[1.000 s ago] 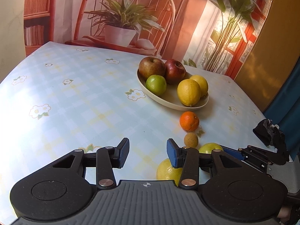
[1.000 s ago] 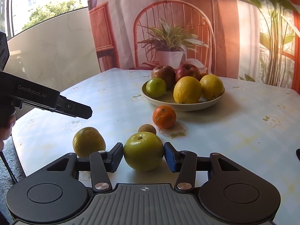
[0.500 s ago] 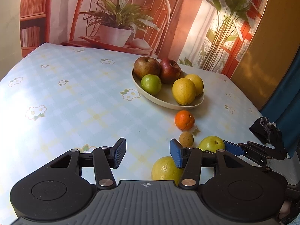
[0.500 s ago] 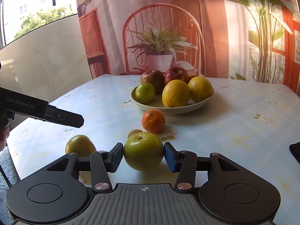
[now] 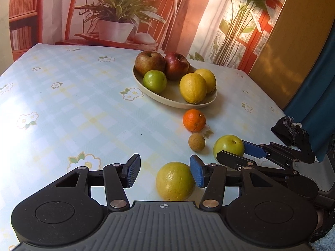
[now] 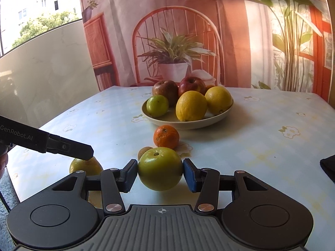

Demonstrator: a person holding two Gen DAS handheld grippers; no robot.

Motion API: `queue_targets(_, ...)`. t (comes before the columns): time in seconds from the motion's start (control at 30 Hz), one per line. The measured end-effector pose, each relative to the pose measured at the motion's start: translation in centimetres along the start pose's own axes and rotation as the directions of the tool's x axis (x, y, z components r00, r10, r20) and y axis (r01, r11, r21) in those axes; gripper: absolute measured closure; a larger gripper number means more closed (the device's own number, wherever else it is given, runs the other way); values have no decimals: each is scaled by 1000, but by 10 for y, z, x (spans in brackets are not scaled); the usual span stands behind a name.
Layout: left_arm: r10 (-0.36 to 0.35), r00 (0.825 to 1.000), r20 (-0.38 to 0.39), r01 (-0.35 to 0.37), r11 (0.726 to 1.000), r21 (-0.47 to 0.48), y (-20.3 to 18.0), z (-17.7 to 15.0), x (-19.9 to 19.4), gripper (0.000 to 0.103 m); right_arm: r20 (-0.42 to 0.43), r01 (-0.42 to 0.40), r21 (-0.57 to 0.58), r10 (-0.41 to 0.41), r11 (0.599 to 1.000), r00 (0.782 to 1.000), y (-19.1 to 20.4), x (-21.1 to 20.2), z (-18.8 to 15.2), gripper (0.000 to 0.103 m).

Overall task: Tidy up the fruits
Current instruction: 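Close the left gripper on the grapefruit and lift it while the right gripper lifts the green apple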

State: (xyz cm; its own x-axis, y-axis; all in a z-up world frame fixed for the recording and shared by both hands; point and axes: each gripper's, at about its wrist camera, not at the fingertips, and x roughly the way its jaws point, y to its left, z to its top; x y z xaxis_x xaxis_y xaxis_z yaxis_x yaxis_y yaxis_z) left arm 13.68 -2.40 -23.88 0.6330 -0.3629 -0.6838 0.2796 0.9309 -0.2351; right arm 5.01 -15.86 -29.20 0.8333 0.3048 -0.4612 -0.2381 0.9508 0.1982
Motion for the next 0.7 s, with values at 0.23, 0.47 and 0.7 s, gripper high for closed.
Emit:
queue_targets(0.23, -29, 998, -58, 32, 999, 35, -7, -8, 9, 48, 0, 0, 1, 0, 1000, 1000, 0, 0, 0, 59)
queue_targets(0.47, -27, 995, -98, 30, 999, 24, -5, -10, 17, 48, -2, -1, 0, 1, 1000, 1000, 0, 1, 0, 59)
queue_targets(0.7, -27, 994, -102, 30, 999, 28, -6, -15, 20, 48, -3, -1, -1, 1, 1000, 1000, 0, 1, -1, 59)
